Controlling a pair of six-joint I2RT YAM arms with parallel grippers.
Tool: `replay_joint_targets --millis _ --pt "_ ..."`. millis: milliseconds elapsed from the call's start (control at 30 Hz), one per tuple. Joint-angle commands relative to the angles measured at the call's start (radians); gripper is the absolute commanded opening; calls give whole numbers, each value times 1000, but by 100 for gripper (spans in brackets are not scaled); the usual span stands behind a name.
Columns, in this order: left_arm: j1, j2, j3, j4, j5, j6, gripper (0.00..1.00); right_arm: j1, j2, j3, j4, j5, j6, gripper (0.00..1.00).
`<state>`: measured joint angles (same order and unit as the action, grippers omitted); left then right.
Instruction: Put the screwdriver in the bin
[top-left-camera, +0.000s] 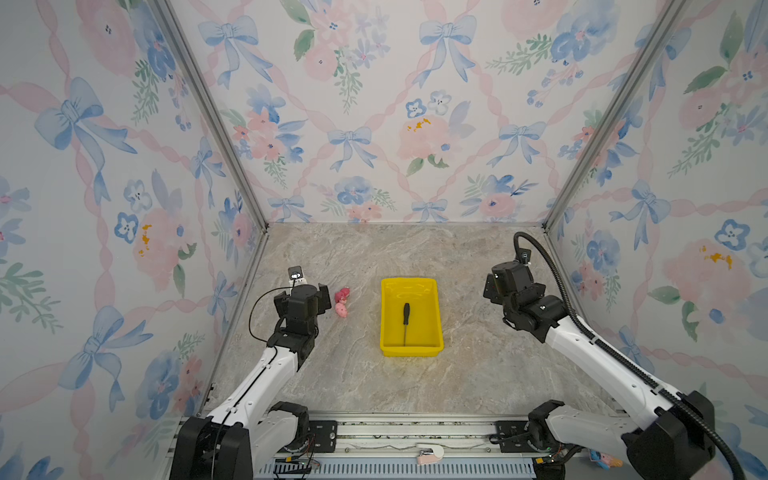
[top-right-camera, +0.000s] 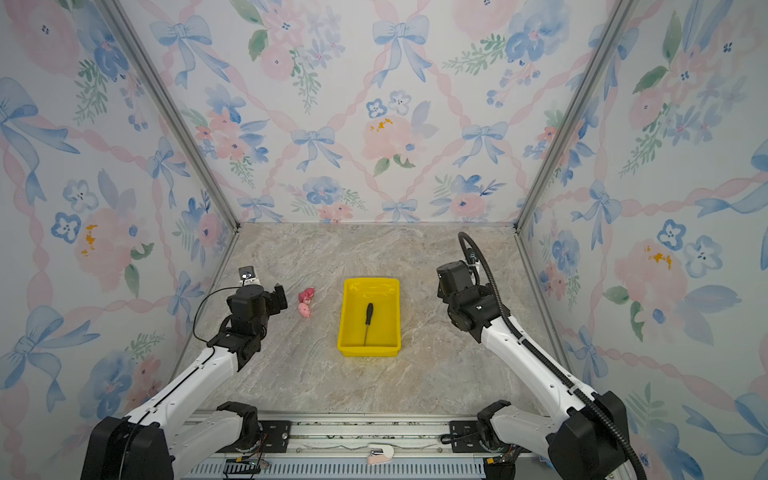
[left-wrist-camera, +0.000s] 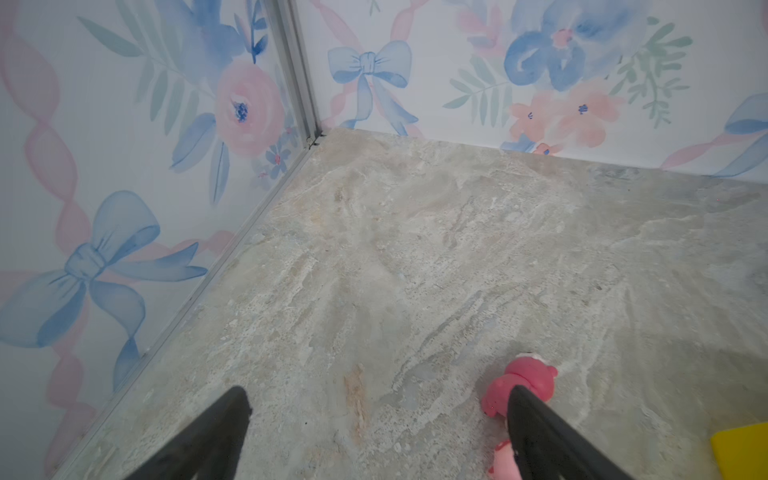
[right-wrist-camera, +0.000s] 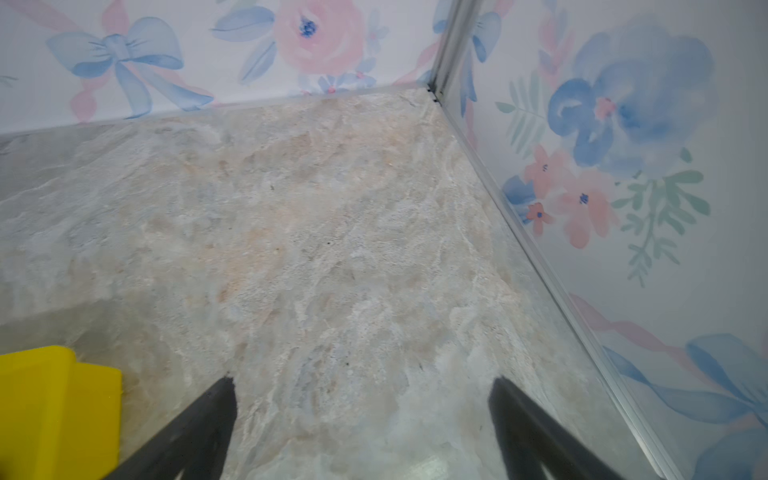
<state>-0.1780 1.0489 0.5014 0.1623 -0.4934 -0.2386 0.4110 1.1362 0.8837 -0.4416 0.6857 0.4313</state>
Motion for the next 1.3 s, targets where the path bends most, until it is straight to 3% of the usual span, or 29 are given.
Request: replay_joint_targets --millis 0,167,333,433,700,900,1000,1267 --pt "28 31 -31 96 -22 36 98 -87 -28 -124 128 -24 -80 97" --pt "47 92 -79 215 -15 145 98 -175 18 -235 286 -68 -173 97" --pt "65 139 -166 394 102 293 97 -198 100 -278 527 -127 -299 97" --pt "89 164 -197 477 168 299 98 -225 151 -295 637 -137 -319 97" --pt "105 262 -240 671 213 298 97 -252 273 -356 935 -222 -396 97" --pt "114 313 -248 798 291 286 97 -272 350 -331 1003 -247 -422 97" --pt "123 341 -224 793 356 251 98 -302 385 -339 1053 -288 -405 97" --pt "132 511 -252 1018 416 234 98 -352 364 -456 1232 -440 -392 97"
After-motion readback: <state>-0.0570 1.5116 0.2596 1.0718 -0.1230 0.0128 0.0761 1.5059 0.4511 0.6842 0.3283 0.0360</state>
